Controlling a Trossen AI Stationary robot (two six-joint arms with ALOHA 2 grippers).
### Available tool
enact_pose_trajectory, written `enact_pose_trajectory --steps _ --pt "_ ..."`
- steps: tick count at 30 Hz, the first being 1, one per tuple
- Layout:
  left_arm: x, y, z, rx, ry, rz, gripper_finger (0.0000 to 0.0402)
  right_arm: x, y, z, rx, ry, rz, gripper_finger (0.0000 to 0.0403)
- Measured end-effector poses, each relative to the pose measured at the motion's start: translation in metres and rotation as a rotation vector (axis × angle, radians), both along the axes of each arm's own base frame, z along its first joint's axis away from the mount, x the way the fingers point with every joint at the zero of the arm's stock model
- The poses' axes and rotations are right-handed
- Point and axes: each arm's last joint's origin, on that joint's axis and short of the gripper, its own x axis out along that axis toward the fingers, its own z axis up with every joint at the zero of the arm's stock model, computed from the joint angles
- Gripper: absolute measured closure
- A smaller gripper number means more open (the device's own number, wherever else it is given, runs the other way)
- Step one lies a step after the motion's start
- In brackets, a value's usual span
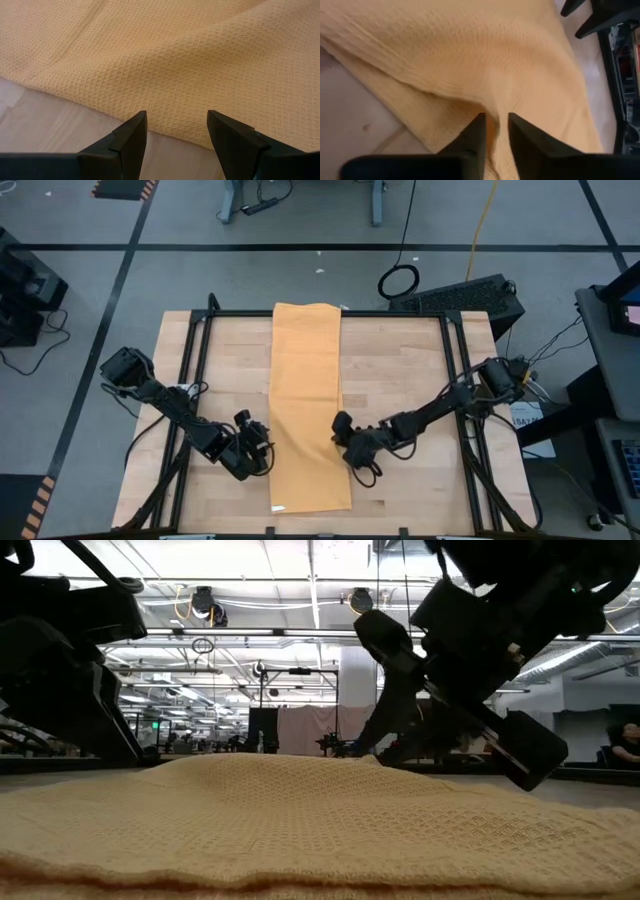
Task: Roll towel
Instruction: Fold the yellow towel
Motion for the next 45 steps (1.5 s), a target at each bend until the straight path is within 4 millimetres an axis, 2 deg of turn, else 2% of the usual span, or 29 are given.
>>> enact_pose_trajectory --steps 3,5,11,15,20,30,41,45 --pt "0.0 0.0 0.0 0.0 0.0 0.0 0.0188 0.0 -0.003 -0.001 0.004 0.013 -0.007 0.0383" --pt "0.0 0.0 0.0 0.001 0.001 -0.001 0.0188 0.0 -0.002 -0.001 0.031 0.022 0.002 0.0395" --pt "-0.001 0.0 -0.001 -0.006 0.017 -0.007 0.0188 -0.006 0.003 0.001 0.031 0.043 -0.022 0.0401" --pt "-0.002 -0.001 -0.002 -0.038 0.054 -0.028 0.0188 -0.012 0.005 0.009 -0.023 0.032 -0.074 0.0401" --pt "-0.004 -0.001 -0.002 -0.075 0.098 -0.052 0.0188 -0.016 0.005 0.018 0.018 0.027 -0.104 0.0402" --pt "0.016 -0.021 0.036 -0.015 -0.095 -0.164 0.0188 -0.024 0.003 0.014 0.053 0.116 -0.146 0.0402" --pt "0.016 -0.019 0.033 0.022 -0.106 -0.117 0.0188 -0.028 0.006 0.013 0.022 0.121 -0.178 0.0403" --pt "0.019 -0.015 0.027 0.137 -0.118 -0.085 0.0188 -0.03 0.006 0.011 0.06 0.153 -0.198 0.0403"
